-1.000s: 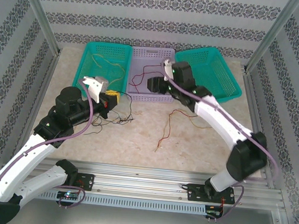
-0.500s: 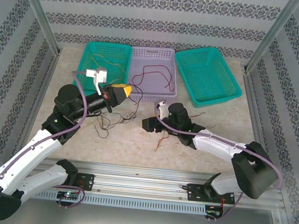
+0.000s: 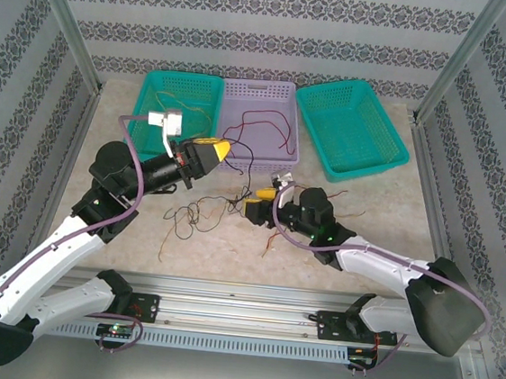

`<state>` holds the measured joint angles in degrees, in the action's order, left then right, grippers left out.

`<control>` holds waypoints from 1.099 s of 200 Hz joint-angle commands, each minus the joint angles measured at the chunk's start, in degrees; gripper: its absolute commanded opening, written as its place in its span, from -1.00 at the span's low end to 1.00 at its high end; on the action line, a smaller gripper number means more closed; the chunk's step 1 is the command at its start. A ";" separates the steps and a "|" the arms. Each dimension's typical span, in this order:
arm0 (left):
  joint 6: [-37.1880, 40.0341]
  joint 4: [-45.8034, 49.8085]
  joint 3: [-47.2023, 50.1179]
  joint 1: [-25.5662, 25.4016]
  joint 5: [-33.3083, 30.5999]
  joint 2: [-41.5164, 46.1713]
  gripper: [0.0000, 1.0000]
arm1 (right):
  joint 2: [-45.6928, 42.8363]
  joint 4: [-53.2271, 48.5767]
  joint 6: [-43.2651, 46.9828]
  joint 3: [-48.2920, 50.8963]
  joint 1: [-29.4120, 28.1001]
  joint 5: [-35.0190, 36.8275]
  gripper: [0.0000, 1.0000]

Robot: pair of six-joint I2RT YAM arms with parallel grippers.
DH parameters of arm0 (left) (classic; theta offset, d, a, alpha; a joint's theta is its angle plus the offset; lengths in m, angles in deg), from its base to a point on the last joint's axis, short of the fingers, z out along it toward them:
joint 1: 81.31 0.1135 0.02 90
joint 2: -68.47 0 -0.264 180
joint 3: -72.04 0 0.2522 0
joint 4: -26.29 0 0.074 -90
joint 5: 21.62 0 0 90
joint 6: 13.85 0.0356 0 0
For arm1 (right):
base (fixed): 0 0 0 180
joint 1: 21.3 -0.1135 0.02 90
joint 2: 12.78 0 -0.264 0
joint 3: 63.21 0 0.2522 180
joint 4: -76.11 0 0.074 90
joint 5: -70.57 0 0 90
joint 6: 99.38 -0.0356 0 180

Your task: Untangle the cables

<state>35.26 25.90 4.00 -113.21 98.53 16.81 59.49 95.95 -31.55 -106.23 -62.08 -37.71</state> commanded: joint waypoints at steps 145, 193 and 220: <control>3.28 -3.51 -5.50 -0.61 -10.83 -7.13 -1.00 | -5.51 1.27 -0.94 0.30 -20.53 15.27 0.35; 3.29 -2.46 -5.33 -0.63 -11.08 -6.59 -1.00 | 9.08 0.16 -2.54 -8.23 -22.84 24.95 0.34; 3.35 -2.37 -4.69 -0.63 -11.25 -5.93 -1.00 | 13.71 -1.83 -3.32 -12.04 -22.81 29.90 0.34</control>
<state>38.83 27.10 0.52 -113.21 87.74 9.18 70.35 95.08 -33.72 -114.43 -84.22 -15.53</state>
